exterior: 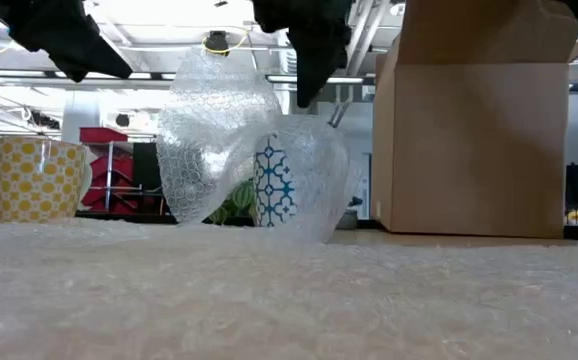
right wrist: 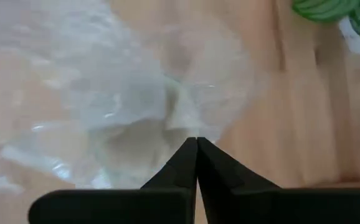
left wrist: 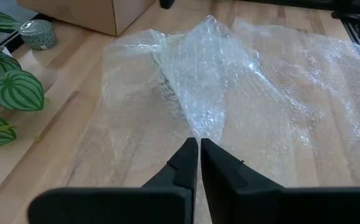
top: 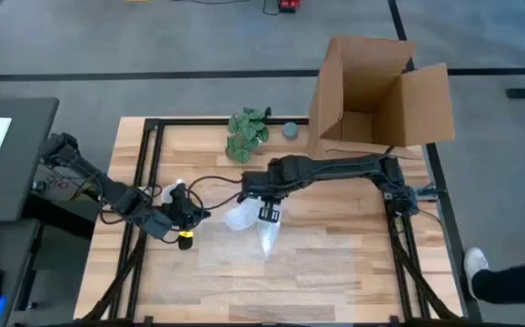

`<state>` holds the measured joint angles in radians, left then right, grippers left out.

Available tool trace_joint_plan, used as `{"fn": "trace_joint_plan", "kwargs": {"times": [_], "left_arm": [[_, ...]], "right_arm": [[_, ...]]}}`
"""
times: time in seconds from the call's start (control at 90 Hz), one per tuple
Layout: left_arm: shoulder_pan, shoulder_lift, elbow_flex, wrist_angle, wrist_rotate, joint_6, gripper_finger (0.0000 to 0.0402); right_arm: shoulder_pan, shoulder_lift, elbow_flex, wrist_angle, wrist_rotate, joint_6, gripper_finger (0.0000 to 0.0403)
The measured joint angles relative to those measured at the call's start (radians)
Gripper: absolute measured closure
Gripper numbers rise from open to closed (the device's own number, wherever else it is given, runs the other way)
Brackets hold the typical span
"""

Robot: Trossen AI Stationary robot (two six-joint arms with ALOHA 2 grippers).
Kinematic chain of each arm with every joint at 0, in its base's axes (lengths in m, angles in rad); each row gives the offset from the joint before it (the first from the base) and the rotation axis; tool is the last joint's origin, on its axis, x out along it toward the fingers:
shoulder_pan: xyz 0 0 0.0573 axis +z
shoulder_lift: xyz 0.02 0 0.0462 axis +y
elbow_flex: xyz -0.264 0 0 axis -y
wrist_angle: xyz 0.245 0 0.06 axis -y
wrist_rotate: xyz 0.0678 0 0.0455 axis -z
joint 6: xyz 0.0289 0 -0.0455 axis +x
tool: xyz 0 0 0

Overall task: Wrap mug
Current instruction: Wrap the blue cup with the bubble wrap

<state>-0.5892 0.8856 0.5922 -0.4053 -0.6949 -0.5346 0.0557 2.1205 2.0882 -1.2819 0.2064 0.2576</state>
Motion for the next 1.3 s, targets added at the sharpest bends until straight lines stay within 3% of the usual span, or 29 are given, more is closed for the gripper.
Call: {"fn": "trace_joint_plan", "kwargs": {"times": [0.311, 0.8, 0.989, 1.3], "left_arm": [[0.0, 0.0, 0.0, -0.001, 0.0, 0.002, 0.0402], [0.001, 0.0, 0.0, 0.001, -0.001, 0.003, 0.0402], [0.001, 0.0, 0.0, 0.0, -0.005, 0.005, 0.0402], [0.001, 0.0, 0.0, 0.0, -0.005, 0.004, 0.0402]], "right_arm": [[-0.012, 0.05, -0.104, 0.093, -0.058, 0.004, 0.0403], [-0.012, 0.043, -0.336, 0.407, -0.225, 0.012, 0.0403], [-0.012, 0.04, -0.311, 0.367, -0.23, 0.011, 0.0403], [-0.01, 0.033, -0.109, 0.173, -0.236, -0.009, 0.0403]]}}
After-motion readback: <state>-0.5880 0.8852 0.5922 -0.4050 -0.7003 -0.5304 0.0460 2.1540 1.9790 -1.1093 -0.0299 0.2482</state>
